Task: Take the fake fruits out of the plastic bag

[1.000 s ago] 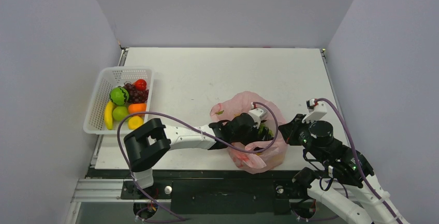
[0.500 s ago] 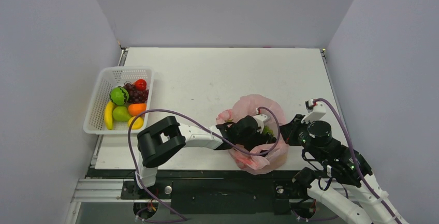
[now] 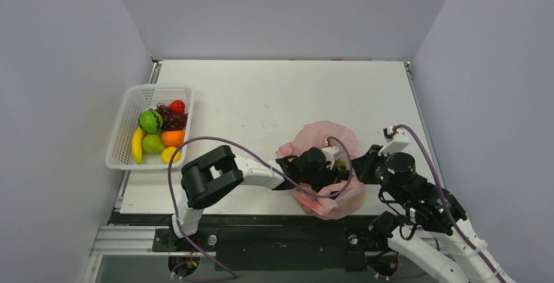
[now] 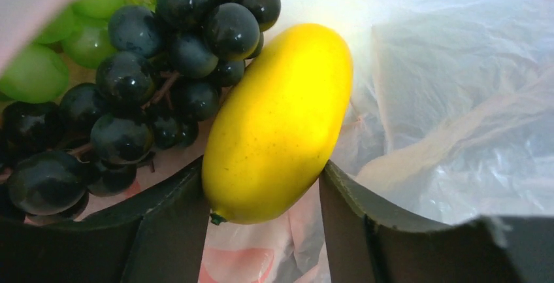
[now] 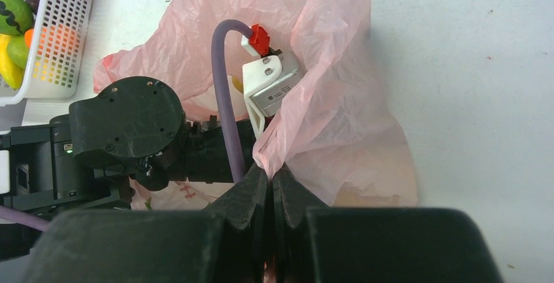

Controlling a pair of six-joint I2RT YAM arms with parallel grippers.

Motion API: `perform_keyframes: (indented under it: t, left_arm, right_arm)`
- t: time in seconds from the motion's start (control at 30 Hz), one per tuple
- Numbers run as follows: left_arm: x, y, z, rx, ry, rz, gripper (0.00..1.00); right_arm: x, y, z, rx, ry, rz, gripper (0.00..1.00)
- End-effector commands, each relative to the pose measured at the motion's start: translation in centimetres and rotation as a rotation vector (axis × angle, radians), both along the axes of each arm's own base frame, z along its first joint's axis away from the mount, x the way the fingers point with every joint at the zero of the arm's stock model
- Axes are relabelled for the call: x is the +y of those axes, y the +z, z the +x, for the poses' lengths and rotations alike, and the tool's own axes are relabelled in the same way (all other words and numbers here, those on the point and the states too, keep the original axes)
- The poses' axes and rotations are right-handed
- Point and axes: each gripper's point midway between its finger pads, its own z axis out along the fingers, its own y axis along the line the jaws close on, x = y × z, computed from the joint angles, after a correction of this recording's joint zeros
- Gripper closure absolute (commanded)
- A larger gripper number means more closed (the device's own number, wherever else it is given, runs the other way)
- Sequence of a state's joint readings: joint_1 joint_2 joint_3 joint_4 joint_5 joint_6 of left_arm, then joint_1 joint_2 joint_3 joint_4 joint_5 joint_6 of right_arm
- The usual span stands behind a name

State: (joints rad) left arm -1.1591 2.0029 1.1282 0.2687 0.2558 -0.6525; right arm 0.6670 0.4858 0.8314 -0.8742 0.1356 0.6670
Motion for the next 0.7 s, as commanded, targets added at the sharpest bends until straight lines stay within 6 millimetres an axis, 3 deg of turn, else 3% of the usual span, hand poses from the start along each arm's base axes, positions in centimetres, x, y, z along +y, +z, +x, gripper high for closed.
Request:
perform_keyframes:
  t: [0.0, 0.17, 0.37, 0.67]
  left_arm:
    - [-0.2, 0.9, 0.5, 0.002, 0.008, -0.036, 0.54]
    - [0.5, 3.2, 1.3, -0.056, 0.043, -0.046, 0.81]
    - [2.0, 6.4, 2.4, -0.149, 0.085, -0.033, 1.0]
    - [5.1, 9.7, 2.8, -0.241, 0.146, -0.048, 1.0]
  right_arm:
    - [0.3, 1.1, 0.7, -0.052, -0.01, 0.043, 1.0]
    - [0.3, 0.6, 0.8, -0.043, -0.017, 0.033, 1.0]
    - [0.0, 0.3, 1.0, -0.042, -0.028, 0.012, 1.0]
    - [-0.4, -0.6, 1.4, -0.03, -0.052, -0.02, 1.0]
